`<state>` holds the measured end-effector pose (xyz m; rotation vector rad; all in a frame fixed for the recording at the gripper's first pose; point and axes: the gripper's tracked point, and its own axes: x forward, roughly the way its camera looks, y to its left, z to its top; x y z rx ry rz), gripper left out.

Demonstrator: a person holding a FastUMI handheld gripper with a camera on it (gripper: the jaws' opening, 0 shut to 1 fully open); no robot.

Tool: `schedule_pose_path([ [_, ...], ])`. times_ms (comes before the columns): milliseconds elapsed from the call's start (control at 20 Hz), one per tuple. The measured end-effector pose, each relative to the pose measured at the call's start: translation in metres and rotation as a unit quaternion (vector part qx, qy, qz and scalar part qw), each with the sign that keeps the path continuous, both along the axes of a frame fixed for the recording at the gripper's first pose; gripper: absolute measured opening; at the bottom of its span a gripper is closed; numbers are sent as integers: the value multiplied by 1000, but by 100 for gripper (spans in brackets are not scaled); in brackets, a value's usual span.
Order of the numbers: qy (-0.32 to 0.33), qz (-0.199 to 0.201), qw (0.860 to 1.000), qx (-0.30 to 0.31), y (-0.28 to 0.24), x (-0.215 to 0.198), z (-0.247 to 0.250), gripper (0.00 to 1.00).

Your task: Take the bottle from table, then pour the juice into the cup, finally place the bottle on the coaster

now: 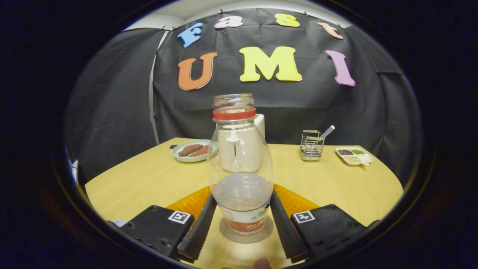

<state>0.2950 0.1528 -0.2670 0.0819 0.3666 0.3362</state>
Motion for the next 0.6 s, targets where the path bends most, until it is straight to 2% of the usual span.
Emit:
schedule_pose_path([
  [200,3,-6,1000,4,-4,-1,1,97],
  [600,-37,-22,999,24,-17,-17,56,99],
])
